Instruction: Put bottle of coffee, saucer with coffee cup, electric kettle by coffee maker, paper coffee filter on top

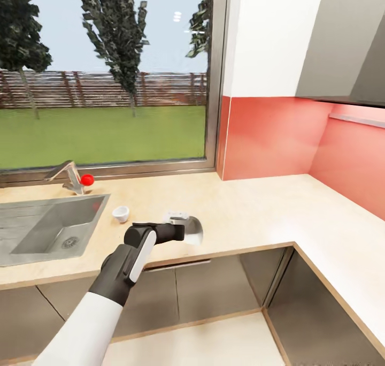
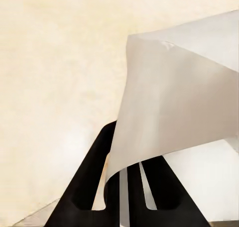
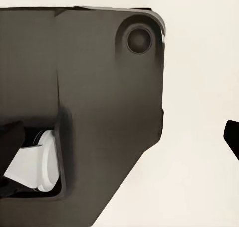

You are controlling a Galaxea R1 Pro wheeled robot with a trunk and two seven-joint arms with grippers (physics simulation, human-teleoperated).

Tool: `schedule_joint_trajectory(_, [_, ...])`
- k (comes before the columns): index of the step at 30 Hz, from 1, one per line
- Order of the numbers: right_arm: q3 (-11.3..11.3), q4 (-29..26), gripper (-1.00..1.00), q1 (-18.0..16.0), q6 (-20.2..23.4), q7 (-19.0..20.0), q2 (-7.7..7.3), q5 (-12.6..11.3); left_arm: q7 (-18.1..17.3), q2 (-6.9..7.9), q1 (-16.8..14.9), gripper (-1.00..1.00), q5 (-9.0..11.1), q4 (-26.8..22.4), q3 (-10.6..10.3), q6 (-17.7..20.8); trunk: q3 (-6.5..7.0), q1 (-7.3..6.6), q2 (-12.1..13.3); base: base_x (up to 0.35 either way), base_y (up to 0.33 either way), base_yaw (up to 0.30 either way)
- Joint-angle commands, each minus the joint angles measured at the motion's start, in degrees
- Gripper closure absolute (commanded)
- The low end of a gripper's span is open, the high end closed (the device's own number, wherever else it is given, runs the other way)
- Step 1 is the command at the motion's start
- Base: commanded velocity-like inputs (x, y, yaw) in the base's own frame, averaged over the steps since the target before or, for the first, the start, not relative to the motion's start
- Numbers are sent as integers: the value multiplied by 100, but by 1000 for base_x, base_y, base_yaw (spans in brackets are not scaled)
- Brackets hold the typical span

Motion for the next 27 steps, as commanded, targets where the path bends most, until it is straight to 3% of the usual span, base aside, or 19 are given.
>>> schedule_joint_trajectory(1, [-1, -2, -100, -1, -16, 2, 0, -1, -4, -2, -5, 100, -28, -3, 1, 20, -6, 0, -12, -337, 85, 220])
schedule_joint_trajectory(7, [-1, -2, -100, -1, -16, 2, 0, -1, -6, 5, -1, 100, -33, -3, 27, 6, 28, 0, -12, -337, 77, 220])
schedule_joint_trajectory(14, [-1, -2, -100, -1, -16, 2, 0, 0, -13, 125, 298, 100, -30, -3, 63, -164, 69, 0, -12, -337, 8, 220])
schedule_joint_trajectory(21, [-1, -2, -100, -1, -16, 2, 0, -1, -13, 368, 882, 100, -34, -3, 70, -802, 109, 0, -12, -336, 0, 219])
schedule_joint_trajectory(25, [-1, -2, -100, -1, -16, 2, 0, 0, -13, 669, 1256, 100, -29, -1, 71, -1553, 132, 0, -12, -337, 0, 218])
schedule_joint_trajectory(27, [-1, -2, -100, -1, -16, 2, 0, -3, -13, 749, 1388, 100, -29, 2, 71, -1674, 144, 0, -12, -336, 0, 218])
